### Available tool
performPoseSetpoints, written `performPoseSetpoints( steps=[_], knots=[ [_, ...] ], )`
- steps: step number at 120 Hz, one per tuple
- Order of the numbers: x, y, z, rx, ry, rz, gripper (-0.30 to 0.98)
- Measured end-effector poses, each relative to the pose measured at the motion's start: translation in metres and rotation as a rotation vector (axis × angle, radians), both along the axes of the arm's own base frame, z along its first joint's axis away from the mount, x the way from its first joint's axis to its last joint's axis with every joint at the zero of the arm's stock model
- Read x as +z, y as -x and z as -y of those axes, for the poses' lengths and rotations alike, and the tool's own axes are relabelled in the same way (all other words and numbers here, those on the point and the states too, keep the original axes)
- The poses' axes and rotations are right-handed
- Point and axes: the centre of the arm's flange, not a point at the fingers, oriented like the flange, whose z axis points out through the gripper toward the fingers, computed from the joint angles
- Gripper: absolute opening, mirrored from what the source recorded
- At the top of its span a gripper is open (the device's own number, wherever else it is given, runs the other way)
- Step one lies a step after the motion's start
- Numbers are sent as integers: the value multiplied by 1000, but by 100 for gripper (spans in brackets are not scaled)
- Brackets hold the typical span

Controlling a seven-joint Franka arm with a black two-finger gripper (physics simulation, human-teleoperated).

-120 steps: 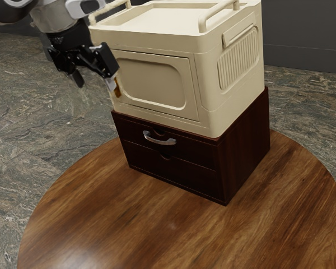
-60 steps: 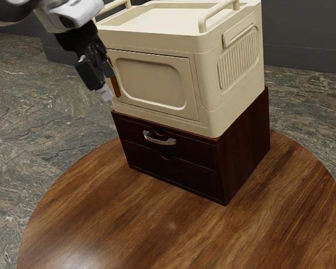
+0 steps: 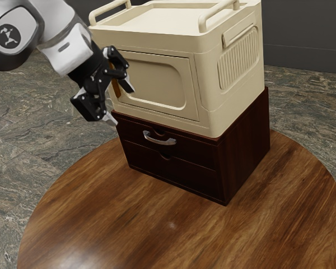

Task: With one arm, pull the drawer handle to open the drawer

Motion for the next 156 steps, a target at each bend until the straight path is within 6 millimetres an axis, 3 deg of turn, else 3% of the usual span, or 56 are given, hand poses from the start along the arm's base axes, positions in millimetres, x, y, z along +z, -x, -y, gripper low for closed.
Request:
performPoseSetpoints(
  steps=[28, 36, 50, 69, 89, 110, 156],
  knots=[
    [-5, 4, 1, -110, -37, 58, 65],
    [-22, -2, -1, -127, -44, 53, 65],
    [-72, -31, -1, -150, -52, 34, 65],
    [-104, -52, -3, -165, -70, 67, 64],
    [-115, -58, -9, -167, -93, 126, 45],
    [-120, -57, -30, -143, -104, 154, 27],
    [-136, -56, -34, -158, -114, 153, 18]
  ],
)
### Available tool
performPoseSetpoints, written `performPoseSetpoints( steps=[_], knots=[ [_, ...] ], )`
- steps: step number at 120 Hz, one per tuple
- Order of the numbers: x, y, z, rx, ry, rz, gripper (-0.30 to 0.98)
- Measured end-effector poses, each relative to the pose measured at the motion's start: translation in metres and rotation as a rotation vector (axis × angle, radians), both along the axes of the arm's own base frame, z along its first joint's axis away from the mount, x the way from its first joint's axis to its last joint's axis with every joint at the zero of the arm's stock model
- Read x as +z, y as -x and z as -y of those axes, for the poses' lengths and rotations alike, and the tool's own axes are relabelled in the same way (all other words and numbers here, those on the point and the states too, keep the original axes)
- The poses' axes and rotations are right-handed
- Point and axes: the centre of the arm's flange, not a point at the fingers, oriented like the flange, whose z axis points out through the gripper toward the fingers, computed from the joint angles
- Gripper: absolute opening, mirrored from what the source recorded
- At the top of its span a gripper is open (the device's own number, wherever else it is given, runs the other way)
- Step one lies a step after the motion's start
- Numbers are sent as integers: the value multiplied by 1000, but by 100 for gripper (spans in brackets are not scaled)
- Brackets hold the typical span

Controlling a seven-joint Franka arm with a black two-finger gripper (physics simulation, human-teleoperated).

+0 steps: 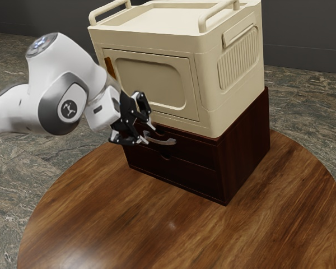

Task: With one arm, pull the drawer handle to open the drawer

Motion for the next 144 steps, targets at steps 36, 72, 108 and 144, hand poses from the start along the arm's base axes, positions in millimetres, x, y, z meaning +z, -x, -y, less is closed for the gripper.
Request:
performPoseSetpoints(
  steps=[36, 72, 108, 144],
  knots=[
    [-10, -2, -20, 18, -10, -11, 17],
    [-24, -7, -18, 9, -14, -26, 17],
    [-25, -8, -12, -2, -14, -19, 15],
    [-25, -9, -3, -18, -9, -17, 15]
  ],
)
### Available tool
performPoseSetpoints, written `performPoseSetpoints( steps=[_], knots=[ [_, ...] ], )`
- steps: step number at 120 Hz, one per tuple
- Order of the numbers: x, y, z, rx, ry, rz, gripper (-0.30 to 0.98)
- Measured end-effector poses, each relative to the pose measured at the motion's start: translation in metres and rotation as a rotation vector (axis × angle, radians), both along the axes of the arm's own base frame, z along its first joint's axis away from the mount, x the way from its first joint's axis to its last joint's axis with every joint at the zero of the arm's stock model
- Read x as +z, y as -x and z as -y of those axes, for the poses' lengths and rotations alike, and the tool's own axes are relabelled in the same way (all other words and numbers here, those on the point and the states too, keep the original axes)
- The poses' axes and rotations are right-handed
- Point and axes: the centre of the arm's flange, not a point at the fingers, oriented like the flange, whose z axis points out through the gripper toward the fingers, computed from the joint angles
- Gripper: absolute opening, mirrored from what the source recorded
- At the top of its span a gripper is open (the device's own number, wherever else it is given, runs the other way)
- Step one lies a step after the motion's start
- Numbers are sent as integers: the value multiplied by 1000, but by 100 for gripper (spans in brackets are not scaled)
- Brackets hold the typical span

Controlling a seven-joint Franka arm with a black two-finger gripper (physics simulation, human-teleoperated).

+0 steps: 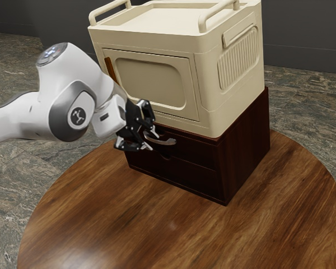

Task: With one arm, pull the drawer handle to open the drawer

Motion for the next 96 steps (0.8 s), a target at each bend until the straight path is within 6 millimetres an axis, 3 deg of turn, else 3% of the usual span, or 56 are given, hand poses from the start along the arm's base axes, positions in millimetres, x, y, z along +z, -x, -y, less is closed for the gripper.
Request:
performPoseSetpoints(
  steps=[56, 96],
  knots=[
    [-7, -1, 0, 3, 10, -11, 9],
    [-6, 10, 2, -2, 17, -14, 3]
  ],
)
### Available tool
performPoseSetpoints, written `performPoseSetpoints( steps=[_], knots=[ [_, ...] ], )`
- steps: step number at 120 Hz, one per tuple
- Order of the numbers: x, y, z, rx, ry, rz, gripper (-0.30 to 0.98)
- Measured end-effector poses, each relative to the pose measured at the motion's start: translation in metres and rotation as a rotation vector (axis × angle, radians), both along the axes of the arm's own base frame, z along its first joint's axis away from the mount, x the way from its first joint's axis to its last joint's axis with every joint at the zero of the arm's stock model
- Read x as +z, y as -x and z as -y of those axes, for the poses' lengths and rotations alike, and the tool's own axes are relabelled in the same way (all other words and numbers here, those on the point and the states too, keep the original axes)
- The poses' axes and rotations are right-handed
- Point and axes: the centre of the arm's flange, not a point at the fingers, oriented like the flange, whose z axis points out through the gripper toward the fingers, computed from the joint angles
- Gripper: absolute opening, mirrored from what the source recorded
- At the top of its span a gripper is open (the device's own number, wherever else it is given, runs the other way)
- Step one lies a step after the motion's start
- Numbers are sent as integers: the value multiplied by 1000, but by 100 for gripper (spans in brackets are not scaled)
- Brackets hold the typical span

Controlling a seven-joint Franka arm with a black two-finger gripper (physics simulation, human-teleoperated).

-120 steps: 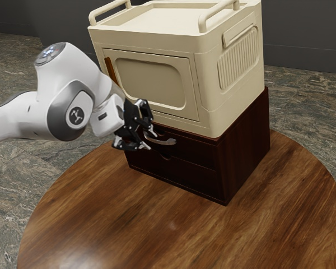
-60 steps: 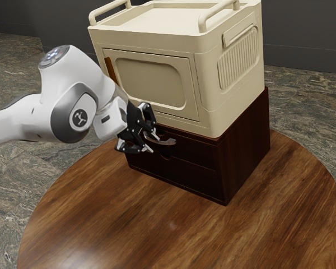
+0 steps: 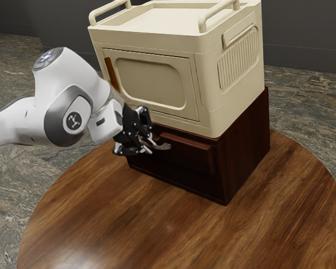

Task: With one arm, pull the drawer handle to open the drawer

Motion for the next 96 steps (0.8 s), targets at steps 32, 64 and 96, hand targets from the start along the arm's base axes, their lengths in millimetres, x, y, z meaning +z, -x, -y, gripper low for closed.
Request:
performPoseSetpoints(
  steps=[32, 64, 96],
  knots=[
    [1, 16, 0, -2, 8, -1, 2],
    [5, 27, -1, -1, 14, 4, 2],
    [6, 33, -4, 3, 18, 5, 1]
  ],
)
